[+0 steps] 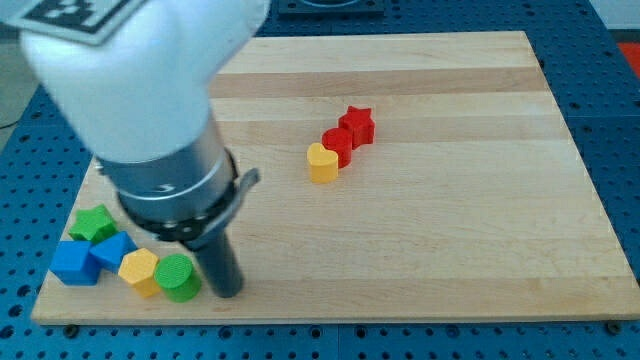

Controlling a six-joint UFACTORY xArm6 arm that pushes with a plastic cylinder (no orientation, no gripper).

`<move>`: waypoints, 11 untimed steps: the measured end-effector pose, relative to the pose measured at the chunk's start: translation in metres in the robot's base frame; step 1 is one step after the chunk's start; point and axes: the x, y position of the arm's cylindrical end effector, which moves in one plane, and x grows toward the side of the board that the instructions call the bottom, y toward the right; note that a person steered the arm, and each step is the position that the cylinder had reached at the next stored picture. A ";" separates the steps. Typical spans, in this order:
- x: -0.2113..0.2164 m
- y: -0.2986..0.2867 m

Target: Move the yellow heart diagonally to the green circle

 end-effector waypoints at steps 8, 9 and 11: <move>-0.133 0.079; -0.118 0.062; -0.090 0.044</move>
